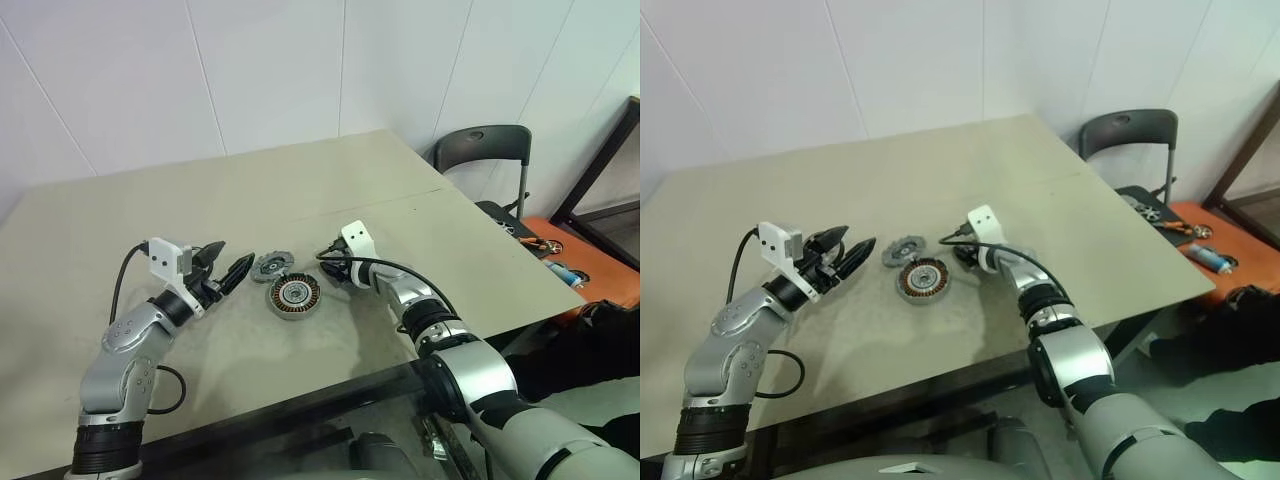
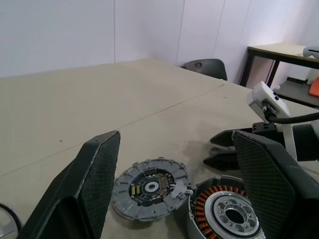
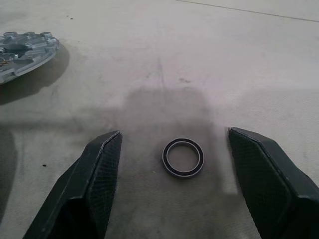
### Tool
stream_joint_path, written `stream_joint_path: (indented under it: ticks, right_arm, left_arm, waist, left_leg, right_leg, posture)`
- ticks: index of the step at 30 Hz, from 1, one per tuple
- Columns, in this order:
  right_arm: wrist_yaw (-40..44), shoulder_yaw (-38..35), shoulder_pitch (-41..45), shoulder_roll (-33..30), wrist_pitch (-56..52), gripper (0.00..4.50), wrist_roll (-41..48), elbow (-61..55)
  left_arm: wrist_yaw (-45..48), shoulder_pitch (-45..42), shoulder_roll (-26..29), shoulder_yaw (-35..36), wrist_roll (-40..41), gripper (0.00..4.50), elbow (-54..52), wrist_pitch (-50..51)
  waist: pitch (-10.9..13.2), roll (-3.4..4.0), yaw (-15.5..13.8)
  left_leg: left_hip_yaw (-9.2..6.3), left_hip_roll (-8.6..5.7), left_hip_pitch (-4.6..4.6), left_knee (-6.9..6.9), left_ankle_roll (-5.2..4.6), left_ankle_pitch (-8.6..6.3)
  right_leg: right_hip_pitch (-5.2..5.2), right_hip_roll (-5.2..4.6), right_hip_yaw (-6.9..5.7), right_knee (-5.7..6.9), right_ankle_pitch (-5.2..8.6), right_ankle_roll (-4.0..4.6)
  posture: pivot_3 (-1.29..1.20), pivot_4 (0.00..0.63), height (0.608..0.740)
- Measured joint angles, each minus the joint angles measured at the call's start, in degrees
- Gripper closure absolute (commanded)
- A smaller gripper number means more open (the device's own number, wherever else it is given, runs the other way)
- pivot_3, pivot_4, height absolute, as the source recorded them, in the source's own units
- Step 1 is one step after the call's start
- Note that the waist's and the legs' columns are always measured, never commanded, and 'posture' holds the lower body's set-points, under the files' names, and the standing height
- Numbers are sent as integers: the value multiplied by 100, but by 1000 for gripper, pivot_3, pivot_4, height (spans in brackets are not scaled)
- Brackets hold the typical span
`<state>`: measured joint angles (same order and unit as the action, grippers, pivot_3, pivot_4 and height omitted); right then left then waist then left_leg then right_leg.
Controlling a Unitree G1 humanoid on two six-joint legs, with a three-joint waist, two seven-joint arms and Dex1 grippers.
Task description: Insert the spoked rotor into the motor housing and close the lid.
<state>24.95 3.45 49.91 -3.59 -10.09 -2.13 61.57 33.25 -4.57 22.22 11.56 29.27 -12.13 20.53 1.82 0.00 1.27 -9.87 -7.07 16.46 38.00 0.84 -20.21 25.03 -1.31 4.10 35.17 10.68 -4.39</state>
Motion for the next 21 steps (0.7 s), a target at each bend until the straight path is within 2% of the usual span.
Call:
stream_joint_path:
  ticks: [5, 8, 11, 14, 17, 19, 21]
  right_arm:
    - [14, -54, 3, 5, -183, 947, 55, -44]
    - [29, -83, 3, 14, -251, 1561, 82, -65]
    - [86, -217, 6, 0, -428, 2517, 186, -118]
    - [86, -186, 1, 1, -466, 2517, 159, -158]
    - [140, -163, -36, 5, -468, 3058, 120, -218]
    - [239, -158, -82, 17, -480, 3695, 122, -286]
    - [262, -146, -100, 28, -514, 3848, 117, -333]
  left_arm:
    - [-2, 0, -1, 0, -2, 681, 0, 0]
    - [-2, 0, 0, 0, -2, 681, 0, 0]
    - [-1, 0, 4, 3, -2, 681, 0, 1]
    - [3, -16, 7, 3, -2, 681, 0, 2]
    - [10, -21, 19, 4, -2, 681, 1, 2]
    - [13, -22, 23, 7, -2, 681, 1, 2]
    - [20, -26, 23, 7, -2, 681, 2, 2]
  waist:
    - [0, 0, -7]
    - [0, 0, -7]
    - [-1, -1, -2]
    - [-1, 0, 14]
    - [-1, 0, 15]
    - [-1, 0, 27]
    - [-1, 0, 46]
  left_leg:
    - [0, 0, -4, -1, 0, 0]
    - [0, 0, -7, -1, 0, 0]
    - [-1, 1, -8, -2, 0, -1]
    - [0, 6, -9, -4, 0, -1]
    - [0, 11, -10, -4, 2, -2]
    - [1, 14, -10, -4, 4, -3]
    - [1, 17, -10, -4, 5, -4]
  right_leg:
    - [-5, 1, 0, -1, 0, 0]
    - [-8, 1, 0, -1, 0, 0]
    - [-9, 2, 0, -2, 0, 0]
    - [-9, 11, 2, -3, 0, 0]
    - [-9, 21, 3, -2, 0, 0]
    - [-9, 25, 3, -2, 0, 0]
    - [-9, 28, 3, -3, 0, 1]
  posture:
    - [0, 0, 740]
    - [0, 0, 740]
    - [0, 0, 740]
    - [0, 0, 740]
    - [0, 0, 740]
    - [0, 0, 740]
    - [0, 0, 740]
